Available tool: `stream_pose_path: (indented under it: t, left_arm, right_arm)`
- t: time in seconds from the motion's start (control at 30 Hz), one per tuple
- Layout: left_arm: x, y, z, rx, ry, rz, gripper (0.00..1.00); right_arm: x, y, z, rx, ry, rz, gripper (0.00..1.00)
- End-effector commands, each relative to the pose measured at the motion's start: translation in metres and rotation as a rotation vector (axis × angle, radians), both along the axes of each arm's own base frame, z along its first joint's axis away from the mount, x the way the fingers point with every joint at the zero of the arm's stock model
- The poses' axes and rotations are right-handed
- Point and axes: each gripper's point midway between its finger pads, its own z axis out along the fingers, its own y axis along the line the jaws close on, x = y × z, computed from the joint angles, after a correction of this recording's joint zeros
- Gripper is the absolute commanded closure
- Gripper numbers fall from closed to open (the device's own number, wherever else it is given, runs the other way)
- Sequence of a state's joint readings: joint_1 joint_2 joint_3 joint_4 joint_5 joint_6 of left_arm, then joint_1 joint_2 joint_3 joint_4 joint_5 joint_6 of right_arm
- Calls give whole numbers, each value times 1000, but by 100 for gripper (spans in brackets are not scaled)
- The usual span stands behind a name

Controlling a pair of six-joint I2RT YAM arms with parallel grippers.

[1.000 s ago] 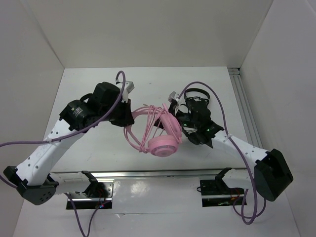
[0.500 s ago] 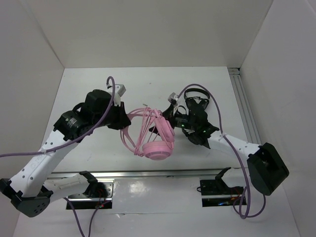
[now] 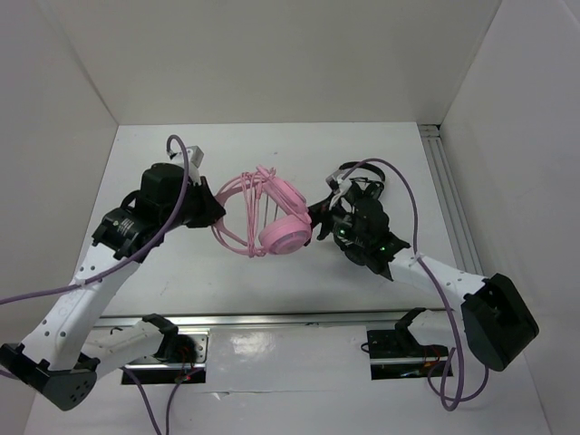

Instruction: Wrap the headphones

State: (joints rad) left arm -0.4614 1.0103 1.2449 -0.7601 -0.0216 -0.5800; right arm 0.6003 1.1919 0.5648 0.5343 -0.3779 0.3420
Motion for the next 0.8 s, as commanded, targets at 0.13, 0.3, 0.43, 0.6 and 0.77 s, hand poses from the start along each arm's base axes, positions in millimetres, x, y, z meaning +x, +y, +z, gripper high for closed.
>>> stream_pose_path:
  t: [0.13,0.3,0.43,0.6,0.77]
  left_arm:
    - [25,8,40,-134,-126,109,100]
    - [27,12,28,-110,-113,112,100]
    - [21,11,13,-94,-97,85,100]
    - [5,11,-26,-54,-37,28,100]
    - [-13,5,-56,-30,37,-65,100]
  right_arm:
    - [27,-35,5,-88,28,-243,0]
    - [39,-108,-4,-210,96,-631,0]
    - [31,-152,28,-193,88,-833,0]
    - [15,-173,63,-171,63,-886,0]
    - [3,-177,77,-195,73,-861,0]
